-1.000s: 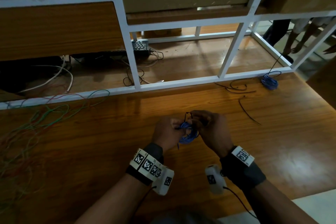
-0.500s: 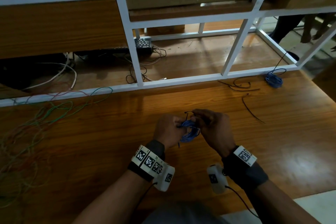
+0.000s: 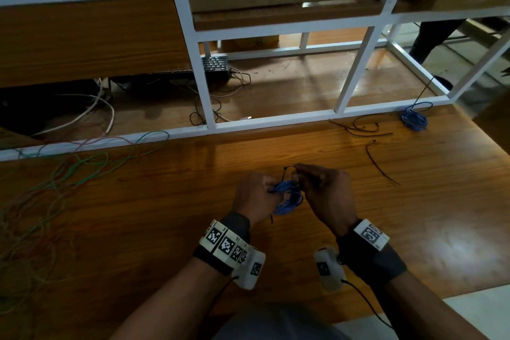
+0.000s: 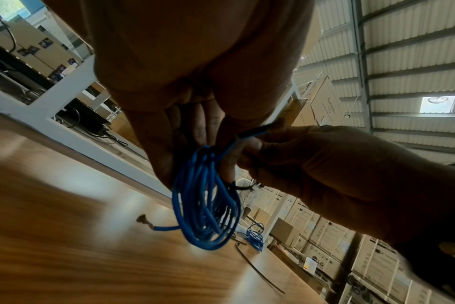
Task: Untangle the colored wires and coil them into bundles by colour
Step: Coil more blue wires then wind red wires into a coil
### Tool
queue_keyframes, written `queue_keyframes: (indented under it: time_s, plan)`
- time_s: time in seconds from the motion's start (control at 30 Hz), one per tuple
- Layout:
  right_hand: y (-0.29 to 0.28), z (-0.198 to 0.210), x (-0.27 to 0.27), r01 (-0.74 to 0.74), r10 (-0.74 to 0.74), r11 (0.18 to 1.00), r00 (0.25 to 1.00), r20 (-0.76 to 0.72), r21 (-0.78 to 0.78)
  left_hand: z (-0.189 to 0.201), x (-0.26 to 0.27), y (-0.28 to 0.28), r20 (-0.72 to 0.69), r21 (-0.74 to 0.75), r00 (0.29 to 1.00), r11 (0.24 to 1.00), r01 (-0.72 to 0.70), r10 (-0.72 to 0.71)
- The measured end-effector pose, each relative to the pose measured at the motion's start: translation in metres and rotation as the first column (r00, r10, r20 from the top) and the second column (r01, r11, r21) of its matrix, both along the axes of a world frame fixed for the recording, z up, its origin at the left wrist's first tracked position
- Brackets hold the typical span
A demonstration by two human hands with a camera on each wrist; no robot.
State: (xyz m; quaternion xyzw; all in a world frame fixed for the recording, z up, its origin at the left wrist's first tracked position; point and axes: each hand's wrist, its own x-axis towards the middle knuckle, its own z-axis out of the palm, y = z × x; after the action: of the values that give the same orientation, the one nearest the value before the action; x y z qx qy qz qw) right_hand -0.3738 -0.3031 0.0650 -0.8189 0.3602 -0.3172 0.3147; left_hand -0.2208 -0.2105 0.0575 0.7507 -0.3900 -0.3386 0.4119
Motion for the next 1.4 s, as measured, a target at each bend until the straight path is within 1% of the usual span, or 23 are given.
queue_keyframes:
  time_s: [0.17, 0.37, 0.6, 0.67, 0.73, 0.8, 0.97, 1.0, 1.07, 1.1, 1.17, 1.23, 1.3, 1.37, 1.4]
  plan:
    - [-0.001, -0.002, 0.001, 0.017, -0.017, 1.000, 1.000, 0.020, -0.001, 0.001, -0.001, 0.000, 0.001, 0.001, 1.000, 1.000, -0.008, 0.008]
    - [-0.001, -0.003, 0.002, 0.008, -0.009, 1.000, 1.000, -0.023, -0.018, 0.002, 0.002, 0.000, 0.029, 0.005, 1.000, 1.000, -0.002, 0.002]
    - [0.002, 0.001, 0.000, -0.047, 0.042, 0.997, 0.994, -0.098, -0.058, 0.003, 0.004, 0.000, 0.028, 0.011, 1.000, 1.000, 0.001, -0.002]
    - [0.001, 0.001, 0.000, -0.082, 0.072, 0.994, 0.987, -0.147, -0.066, 0.004, 0.004, 0.000, 0.047, -0.007, 0.999, 1.000, 0.013, -0.013]
    - [0.001, 0.004, 0.000, -0.108, 0.099, 0.993, 0.978, -0.185, -0.042, 0.006, 0.004, 0.000, 0.062, -0.024, 0.998, 1.000, 0.011, -0.009]
    - [0.002, 0.007, 0.001, -0.117, 0.111, 0.993, 0.974, -0.195, -0.022, 0.005, 0.004, 0.000, 0.106, -0.029, 0.994, 1.000, 0.007, -0.004]
    - [-0.001, 0.019, 0.000, -0.136, 0.143, 0.990, 0.962, -0.234, 0.048, 0.002, 0.004, 0.007, 0.202, -0.117, 0.979, 0.991, 0.057, -0.033]
    - [-0.003, 0.022, 0.000, -0.129, 0.133, 0.991, 0.964, -0.228, 0.032, 0.003, 0.004, 0.007, 0.204, -0.122, 0.978, 0.990, 0.070, -0.044]
    - [-0.009, 0.026, 0.002, -0.118, 0.107, 0.992, 0.968, -0.226, -0.034, 0.007, 0.003, 0.007, 0.162, -0.121, 0.984, 0.988, 0.099, -0.078]
    - [-0.013, 0.029, 0.004, -0.130, 0.116, 0.991, 0.965, -0.237, -0.045, 0.008, 0.002, 0.007, 0.152, -0.121, 0.984, 0.986, 0.111, -0.092]
    - [-0.021, 0.029, 0.008, -0.164, 0.157, 0.986, 0.954, -0.257, -0.008, 0.009, 0.001, 0.008, 0.131, -0.131, 0.986, 0.984, 0.118, -0.101]
    - [-0.026, 0.028, 0.012, -0.184, 0.183, 0.983, 0.950, -0.255, 0.019, 0.009, 0.001, 0.008, 0.103, -0.141, 0.988, 0.982, 0.129, -0.115]
    - [-0.028, 0.029, 0.016, -0.183, 0.174, 0.983, 0.957, -0.233, -0.017, 0.010, 0.003, 0.008, 0.076, -0.152, 0.986, 0.976, 0.158, -0.147]
    - [-0.031, 0.041, 0.017, -0.147, 0.136, 0.988, 0.975, -0.174, -0.047, 0.011, 0.010, 0.007, 0.077, -0.122, 0.977, 0.971, 0.206, -0.198]
    - [-0.035, 0.048, 0.016, -0.100, 0.093, 0.994, 0.987, -0.133, -0.047, 0.011, 0.012, 0.008, 0.105, -0.090, 0.968, 0.967, 0.237, -0.227]
